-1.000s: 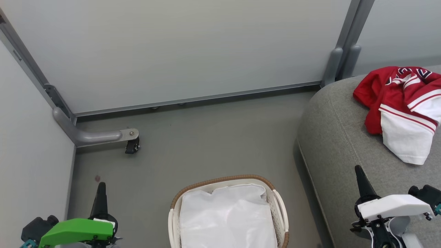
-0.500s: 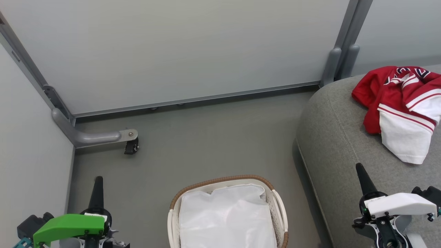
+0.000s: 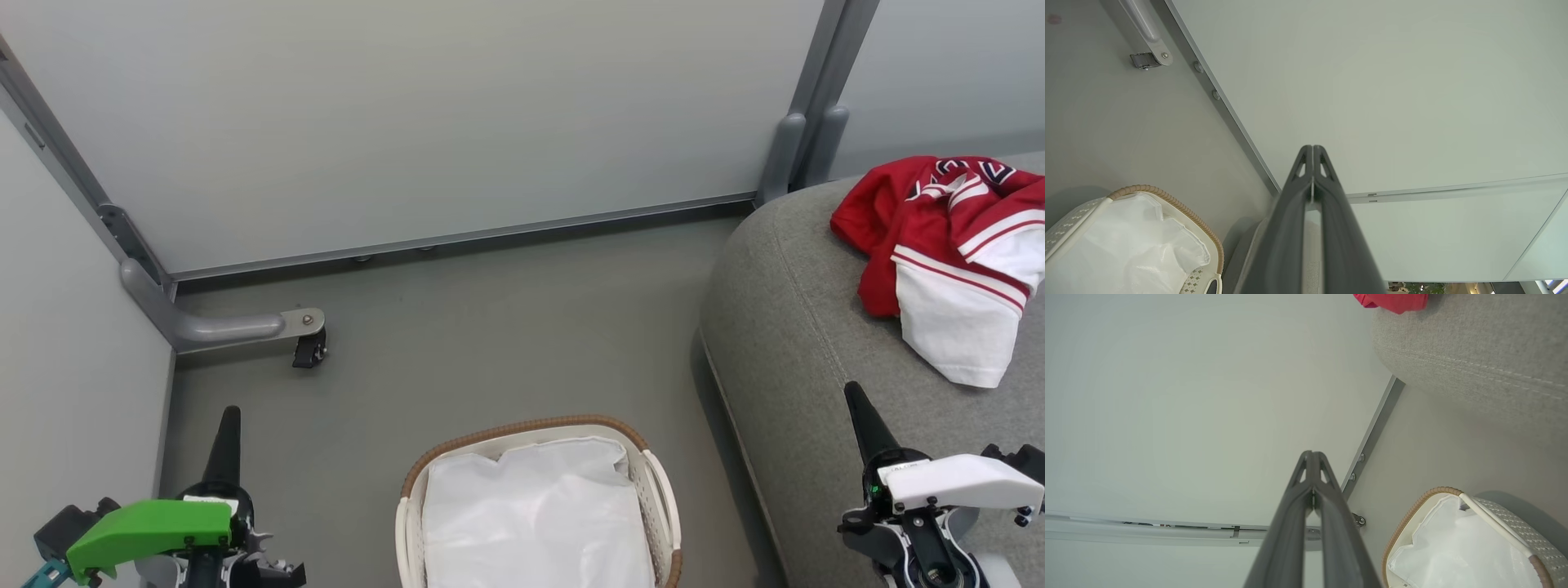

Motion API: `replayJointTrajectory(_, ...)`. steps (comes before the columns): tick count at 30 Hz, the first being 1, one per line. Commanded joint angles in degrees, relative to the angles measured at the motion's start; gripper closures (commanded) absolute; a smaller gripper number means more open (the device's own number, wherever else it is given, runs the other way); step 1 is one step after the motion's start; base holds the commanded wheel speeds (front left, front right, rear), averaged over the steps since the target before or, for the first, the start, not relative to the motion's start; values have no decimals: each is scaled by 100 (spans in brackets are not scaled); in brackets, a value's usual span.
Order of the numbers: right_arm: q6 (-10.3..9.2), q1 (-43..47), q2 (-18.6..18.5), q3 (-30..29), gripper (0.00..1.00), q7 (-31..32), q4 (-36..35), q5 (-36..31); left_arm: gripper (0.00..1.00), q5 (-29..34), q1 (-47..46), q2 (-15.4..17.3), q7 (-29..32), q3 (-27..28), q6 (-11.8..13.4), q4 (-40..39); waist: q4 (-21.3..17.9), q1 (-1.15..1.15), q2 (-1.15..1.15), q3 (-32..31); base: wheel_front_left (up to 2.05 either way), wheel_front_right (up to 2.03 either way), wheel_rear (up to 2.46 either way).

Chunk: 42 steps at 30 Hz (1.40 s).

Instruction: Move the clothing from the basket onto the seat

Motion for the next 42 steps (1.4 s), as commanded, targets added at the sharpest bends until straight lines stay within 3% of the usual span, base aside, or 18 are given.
replayJointTrajectory(1, -1, -98, -36, -29, 100, 48, -58, 150, 100, -139, -127, 41, 29, 43, -24, -46, -3, 0, 0, -1, 0, 0, 0)
replayJointTrajectory(32, -1, -101, -47, -124, 100, 391, -168, 1505, 100, -1243, -263, 32, 383, 213, -32, -144, -58, 0, 0, -19, 0, 0, 0)
replayJointTrajectory(42, -1, -100, -47, -124, 100, 392, -169, 1535, 100, -1260, -248, 23, 409, 224, -31, -139, -61, 0, 0, -20, 0, 0, 0)
